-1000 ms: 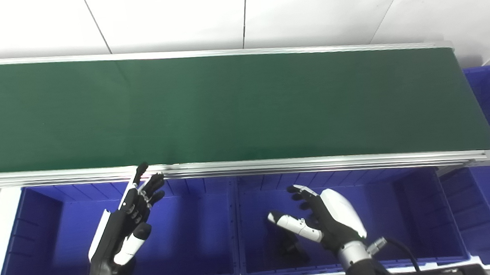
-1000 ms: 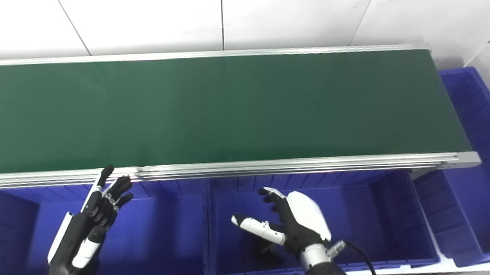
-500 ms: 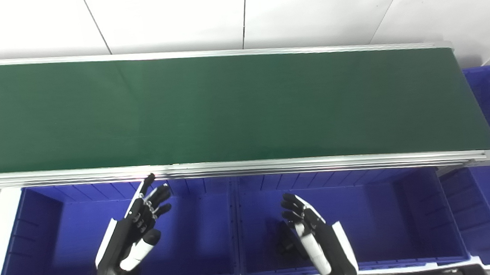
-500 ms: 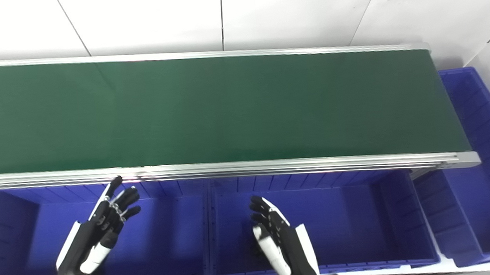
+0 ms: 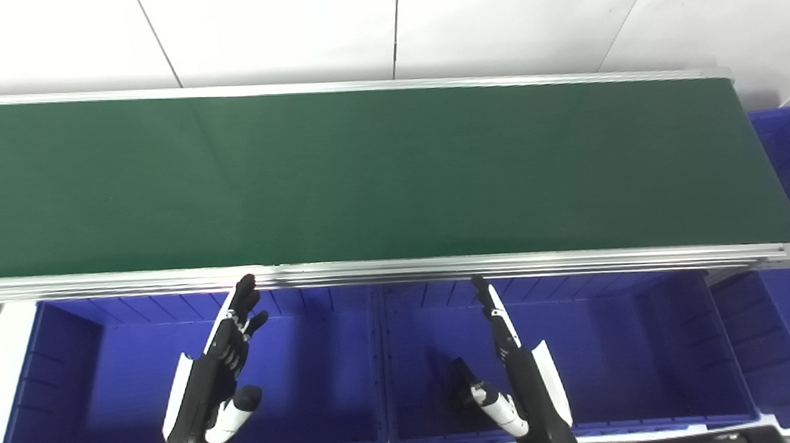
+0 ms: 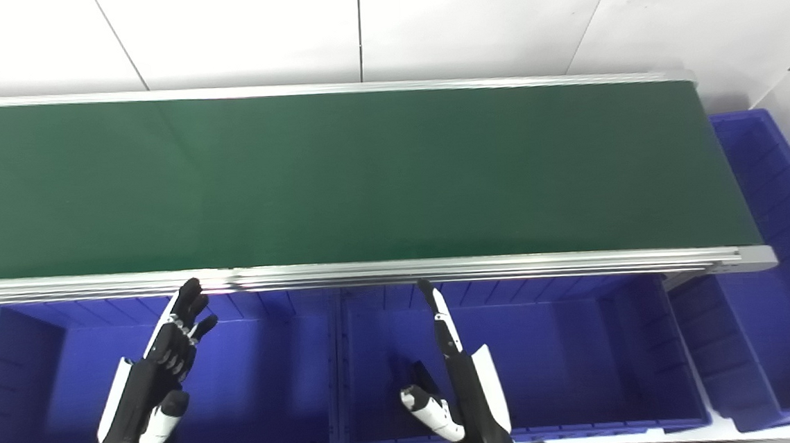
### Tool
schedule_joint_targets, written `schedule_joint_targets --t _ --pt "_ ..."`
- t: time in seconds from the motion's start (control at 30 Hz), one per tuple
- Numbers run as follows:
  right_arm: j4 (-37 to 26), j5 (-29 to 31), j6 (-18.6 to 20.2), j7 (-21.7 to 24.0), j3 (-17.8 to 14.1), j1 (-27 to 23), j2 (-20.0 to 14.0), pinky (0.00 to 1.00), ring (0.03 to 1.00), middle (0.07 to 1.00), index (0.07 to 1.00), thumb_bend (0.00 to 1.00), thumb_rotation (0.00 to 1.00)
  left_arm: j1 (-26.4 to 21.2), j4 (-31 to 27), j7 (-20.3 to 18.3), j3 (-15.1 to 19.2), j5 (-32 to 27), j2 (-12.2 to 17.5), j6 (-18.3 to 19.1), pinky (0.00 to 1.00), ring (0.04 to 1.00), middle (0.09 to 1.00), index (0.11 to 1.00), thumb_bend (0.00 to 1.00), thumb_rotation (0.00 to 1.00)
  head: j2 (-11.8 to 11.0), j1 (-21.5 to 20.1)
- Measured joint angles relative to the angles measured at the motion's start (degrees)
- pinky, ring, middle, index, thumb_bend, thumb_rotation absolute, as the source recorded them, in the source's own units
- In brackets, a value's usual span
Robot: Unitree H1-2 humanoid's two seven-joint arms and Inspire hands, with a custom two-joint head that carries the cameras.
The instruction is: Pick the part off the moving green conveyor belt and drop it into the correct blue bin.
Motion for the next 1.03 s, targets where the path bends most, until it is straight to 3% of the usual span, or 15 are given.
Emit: schedule_joint_targets --t 0.27,0.57,0.77,1.03 --pt "0.03 -0.04 -0.01 -3.47 2.91 -0.67 -0.30 1.00 1.000 1.000 1.000 0.90 1.00 0.00 -0.30 -0.13 0.20 -0.11 0.24 -0.11 0.93 0.990 1.000 0.986 1.00 0.85 1.41 -1.05" --pt "0.02 0.15 -0.01 -3.80 3.55 -0.66 -0.68 0.98 0.980 0.999 1.000 0.93 1.00 0.06 -0.40 -0.18 0.16 -0.09 0.36 -0.06 0.92 0.979 1.000 0.980 1.00 0.86 1.06 -1.06" --pt "0.01 4.74 -0.03 -3.06 3.12 -0.63 0.13 0.95 0.954 0.989 1.000 0.96 1.00 0.06 -0.39 -0.11 0.42 -0.05 0.26 -0.07 0.91 0.970 1.000 0.974 1.00 0.86 1.14 -0.88" --pt "0.01 5.79 -0.03 -2.04 2.50 -0.62 0.34 0.94 0.952 0.985 1.000 0.98 1.00 0.05 -0.38 -0.12 0.22 0.03 0.16 0.03 0.91 0.978 1.000 0.983 1.00 0.86 0.79 -0.09"
